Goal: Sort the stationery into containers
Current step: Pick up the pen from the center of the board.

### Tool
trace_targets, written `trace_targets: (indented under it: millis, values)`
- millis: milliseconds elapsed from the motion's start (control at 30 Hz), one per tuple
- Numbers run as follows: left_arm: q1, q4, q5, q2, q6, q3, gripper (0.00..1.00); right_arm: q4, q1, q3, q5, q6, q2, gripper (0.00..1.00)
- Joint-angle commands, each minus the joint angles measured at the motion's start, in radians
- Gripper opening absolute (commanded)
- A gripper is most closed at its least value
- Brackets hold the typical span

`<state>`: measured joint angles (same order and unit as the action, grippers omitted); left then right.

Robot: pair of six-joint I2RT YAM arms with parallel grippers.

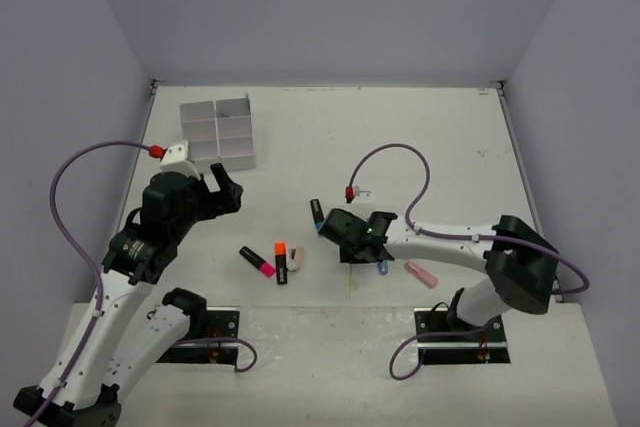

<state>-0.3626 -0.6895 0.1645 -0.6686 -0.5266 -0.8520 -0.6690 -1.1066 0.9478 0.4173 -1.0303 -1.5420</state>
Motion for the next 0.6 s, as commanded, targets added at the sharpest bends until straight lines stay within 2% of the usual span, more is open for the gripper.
trace_targets:
  millis: [0,567]
  values:
    - [-0.006,0.036,-0.022,-0.002,0.037,0.008,1.0,-0.002,0.018,-0.062,-0.015,0.013,0.077,0.41]
    - [-0.013,0.035,-0.025,-0.002,0.042,0.007,1.0,0.107,0.045,-0.126,-0.06,0.02,-0.02,0.34]
